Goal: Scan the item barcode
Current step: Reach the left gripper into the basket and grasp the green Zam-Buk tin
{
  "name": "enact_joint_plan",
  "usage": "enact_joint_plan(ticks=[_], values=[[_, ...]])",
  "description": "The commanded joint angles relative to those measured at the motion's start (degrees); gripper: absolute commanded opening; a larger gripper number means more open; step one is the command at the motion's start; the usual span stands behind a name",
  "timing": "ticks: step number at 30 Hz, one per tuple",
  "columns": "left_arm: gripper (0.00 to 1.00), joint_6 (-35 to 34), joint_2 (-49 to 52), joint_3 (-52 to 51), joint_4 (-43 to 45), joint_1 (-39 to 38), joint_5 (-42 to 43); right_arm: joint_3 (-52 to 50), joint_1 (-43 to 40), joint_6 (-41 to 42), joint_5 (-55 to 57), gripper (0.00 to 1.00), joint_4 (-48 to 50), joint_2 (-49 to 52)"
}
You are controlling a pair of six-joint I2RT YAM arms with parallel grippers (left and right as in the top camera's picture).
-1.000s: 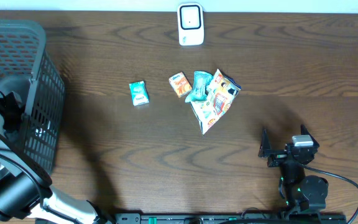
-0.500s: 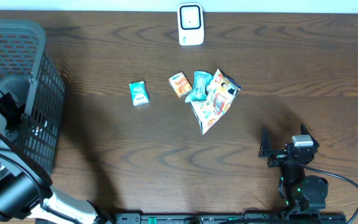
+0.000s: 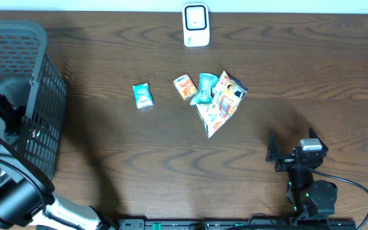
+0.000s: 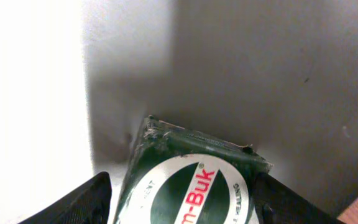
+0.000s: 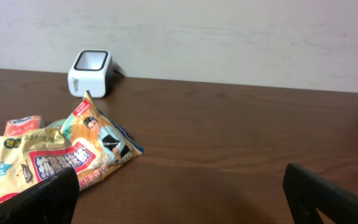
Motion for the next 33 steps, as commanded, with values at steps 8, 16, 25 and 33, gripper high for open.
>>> enact_joint_plan(ticks=[8, 16, 25, 33], values=[[0.91, 4.0, -3.1, 0.8, -1.1, 0.4, -1.8, -0.1, -0.2, -0.4, 0.3, 0.99, -0.3, -0.3], [0.91, 13.0, -2.4, -3.4, 0.2, -0.7, 4.6, -0.1, -0.2, -0.4, 0.3, 0.99, -0.3, -0.3], [0.84, 17.0, -2.4, -7.7, 4.5, -1.8, -1.5, -0.1, -0.2, -0.4, 0.3, 0.99, -0.3, -0.3], [0.68, 16.9, -2.4, -7.9, 5.3, -1.8, -2.1, -0.1, -0.2, -0.4, 0.3, 0.99, -0.3, -0.3]])
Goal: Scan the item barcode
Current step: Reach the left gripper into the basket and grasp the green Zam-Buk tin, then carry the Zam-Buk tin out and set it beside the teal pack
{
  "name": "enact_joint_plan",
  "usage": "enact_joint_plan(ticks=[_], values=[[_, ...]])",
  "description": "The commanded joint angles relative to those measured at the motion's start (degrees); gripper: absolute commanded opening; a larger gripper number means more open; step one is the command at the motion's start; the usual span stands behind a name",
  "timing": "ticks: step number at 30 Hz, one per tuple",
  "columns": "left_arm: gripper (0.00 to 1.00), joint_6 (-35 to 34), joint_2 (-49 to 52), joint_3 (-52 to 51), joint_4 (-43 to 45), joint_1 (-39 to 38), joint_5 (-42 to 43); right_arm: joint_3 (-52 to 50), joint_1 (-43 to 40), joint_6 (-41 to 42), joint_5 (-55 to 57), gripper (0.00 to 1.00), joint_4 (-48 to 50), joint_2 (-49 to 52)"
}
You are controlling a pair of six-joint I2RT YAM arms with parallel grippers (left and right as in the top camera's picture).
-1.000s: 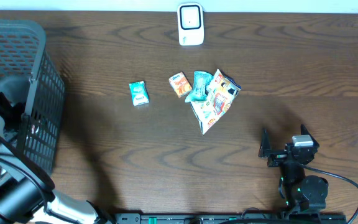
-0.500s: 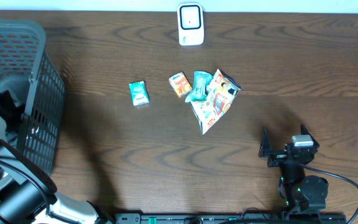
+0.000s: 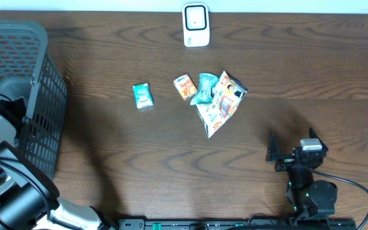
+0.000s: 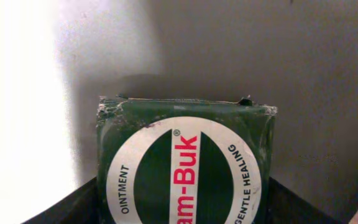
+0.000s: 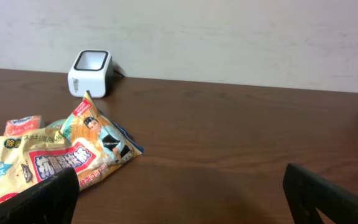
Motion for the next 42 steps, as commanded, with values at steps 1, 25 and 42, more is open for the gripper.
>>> enact_joint_plan(ticks=[1, 25, 42], values=[[0.68, 0.8, 0.2, -0.4, 0.4, -0.3, -0.8, -0.1, -0.2, -0.4, 0.3, 0.99, -0.3, -0.3], [0.57, -21.4, -21.3, 6.1, 9.0, -0.3, 5.6, -0.1, -0.2, -0.4, 0.3, 0.99, -0.3, -0.3], [0.59, -44.5, -36.0, 5.6, 24.9, -25.8, 31.1, -0.1, -0.2, -0.4, 0.3, 0.99, -0.3, -0.3]])
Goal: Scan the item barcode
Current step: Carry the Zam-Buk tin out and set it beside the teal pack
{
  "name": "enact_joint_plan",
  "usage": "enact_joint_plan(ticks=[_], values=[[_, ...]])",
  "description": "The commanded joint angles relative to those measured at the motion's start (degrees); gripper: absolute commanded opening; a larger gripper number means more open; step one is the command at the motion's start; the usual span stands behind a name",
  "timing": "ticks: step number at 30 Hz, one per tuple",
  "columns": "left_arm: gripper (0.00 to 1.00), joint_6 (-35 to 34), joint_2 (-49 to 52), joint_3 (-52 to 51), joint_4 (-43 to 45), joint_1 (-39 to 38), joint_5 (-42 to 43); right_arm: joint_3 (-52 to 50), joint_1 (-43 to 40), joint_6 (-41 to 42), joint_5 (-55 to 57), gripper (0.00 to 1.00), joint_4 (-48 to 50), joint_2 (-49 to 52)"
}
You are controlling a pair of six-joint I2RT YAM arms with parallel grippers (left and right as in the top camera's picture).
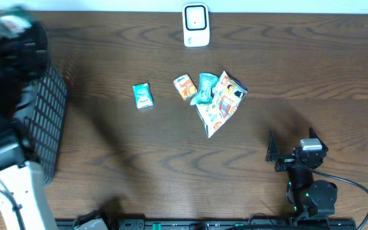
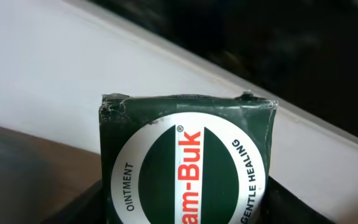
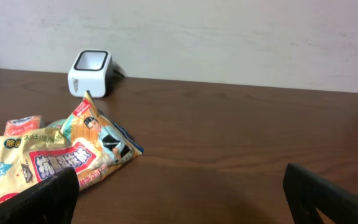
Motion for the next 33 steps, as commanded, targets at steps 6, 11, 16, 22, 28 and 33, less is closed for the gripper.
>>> enact_joint_plan(ticks=[6, 11, 16, 22, 28, 33], values=[[0.59, 2.3, 10.1, 0.5, -5.9, -22.0, 3.6, -0.1, -0.2, -0.4, 0.3, 0.99, -0.3, -0.3], [0.63, 2.8, 18.1, 0.5, -10.3, -29.0, -6.7, -0.1, -0.2, -0.4, 0.3, 0.99, -0.3, -0.3], [0.63, 2.8, 26.0, 0.5, -13.6, -33.5, -13.3, -0.1, -0.2, -0.4, 0.3, 0.99, -0.3, -0.3], [0.86, 2.8, 33.1, 0.5, -14.3, -37.4, -14.0, -0.1, -0.2, -0.4, 0.3, 0.99, -0.3, -0.3], [0.97, 2.8, 33.1, 0.6, -15.5, -37.4, -19.3, -0.1, -0.2, -0.4, 0.3, 0.99, -0.3, -0.3], [0.98, 4.4, 27.7, 1.1, -15.6, -35.4, -21.0, -0.1, -0.2, -0.4, 0.3, 0.99, -0.3, -0.3]])
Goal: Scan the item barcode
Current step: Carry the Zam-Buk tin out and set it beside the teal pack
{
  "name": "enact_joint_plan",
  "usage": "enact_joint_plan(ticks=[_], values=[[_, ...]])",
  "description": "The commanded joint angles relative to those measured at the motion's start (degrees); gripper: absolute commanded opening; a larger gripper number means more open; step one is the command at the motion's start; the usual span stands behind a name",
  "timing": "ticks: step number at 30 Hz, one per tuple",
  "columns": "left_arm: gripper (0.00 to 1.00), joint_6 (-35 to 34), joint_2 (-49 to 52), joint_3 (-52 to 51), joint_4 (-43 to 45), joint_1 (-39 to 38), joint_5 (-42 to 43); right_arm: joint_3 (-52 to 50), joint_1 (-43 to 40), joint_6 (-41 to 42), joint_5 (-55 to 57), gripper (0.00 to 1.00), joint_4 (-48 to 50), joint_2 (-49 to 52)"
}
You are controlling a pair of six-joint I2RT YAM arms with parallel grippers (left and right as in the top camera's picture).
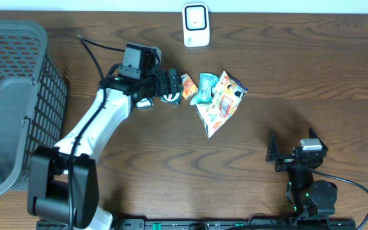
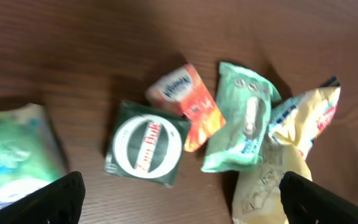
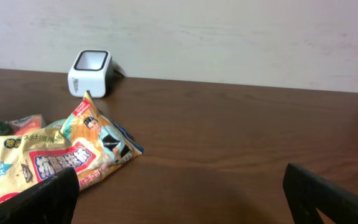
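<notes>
A dark green Zam-Buk ointment box (image 2: pixel 146 143) lies flat on the table, label up, between a green packet (image 2: pixel 14 162) and an orange packet (image 2: pixel 186 106). My left gripper (image 2: pixel 179 208) hovers open just above it, holding nothing; in the overhead view the left gripper (image 1: pixel 168 86) covers the box. The white scanner (image 1: pixel 196 24) stands at the table's back edge, also visible as the scanner (image 3: pixel 91 73) in the right wrist view. My right gripper (image 1: pixel 280 153) rests open near the front right, empty.
A teal pouch (image 1: pixel 204 87) and a yellow snack bag (image 1: pixel 221 102) lie right of the orange packet. A large dark mesh basket (image 1: pixel 11 96) fills the left end of the table. The wall runs behind the scanner.
My left gripper was raised over the basket, shut on the green box. Now it is over the middle of the table, open, and the box lies on the wood beside the orange packet.
My left gripper was down inside the basket with the green box between its fingers. Then it held the box square in the basket, then lifted above the basket. Now the box lies among the packets on the table. The right arm stayed still.
</notes>
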Motion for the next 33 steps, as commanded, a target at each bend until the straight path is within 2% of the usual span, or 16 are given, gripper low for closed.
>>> enact_joint_plan(ticks=[1, 5, 14, 33], values=[[0.98, 2.3, -6.8, 1.1, -0.2, 2.2, -3.3, -0.1, -0.2, -0.4, 0.3, 0.99, -0.3, -0.3], [0.98, 2.3, -14.5, 1.1, -1.2, 5.7, -7.6, -0.1, -0.2, -0.4, 0.3, 0.99, -0.3, -0.3], [0.98, 2.3, -29.5, 1.1, -8.0, 13.0, -7.7, -0.1, -0.2, -0.4, 0.3, 0.99, -0.3, -0.3], [0.98, 2.3, -31.2, 1.0, -10.2, 13.0, -7.7, -0.1, -0.2, -0.4, 0.3, 0.99, -0.3, -0.3]])
